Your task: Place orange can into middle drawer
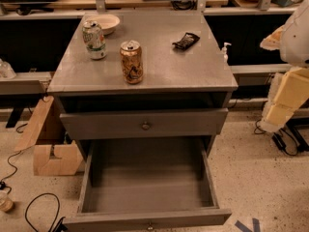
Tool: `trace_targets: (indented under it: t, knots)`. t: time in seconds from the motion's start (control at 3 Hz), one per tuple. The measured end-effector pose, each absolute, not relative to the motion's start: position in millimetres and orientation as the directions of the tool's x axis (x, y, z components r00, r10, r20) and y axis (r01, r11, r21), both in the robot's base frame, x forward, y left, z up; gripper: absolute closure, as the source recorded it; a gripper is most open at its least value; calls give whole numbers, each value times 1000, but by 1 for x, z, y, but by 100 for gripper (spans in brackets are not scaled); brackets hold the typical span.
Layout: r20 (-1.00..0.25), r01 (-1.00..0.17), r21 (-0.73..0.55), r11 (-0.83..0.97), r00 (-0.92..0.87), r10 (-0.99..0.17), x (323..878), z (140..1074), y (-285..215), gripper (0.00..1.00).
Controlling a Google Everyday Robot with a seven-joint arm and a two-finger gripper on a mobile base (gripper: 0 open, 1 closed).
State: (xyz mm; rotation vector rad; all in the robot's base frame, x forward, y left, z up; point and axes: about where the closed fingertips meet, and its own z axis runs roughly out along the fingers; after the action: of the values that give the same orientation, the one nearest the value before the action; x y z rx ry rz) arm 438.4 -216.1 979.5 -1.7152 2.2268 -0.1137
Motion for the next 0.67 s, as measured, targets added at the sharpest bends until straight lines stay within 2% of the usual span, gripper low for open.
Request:
trace_targets:
  t: [0.33,0.67]
  knots:
    - [-207,-926,-259,273,-223,-953,438,979,-216,0]
    - [-296,-930,-260,260,-180,-938,458,983,-198,0]
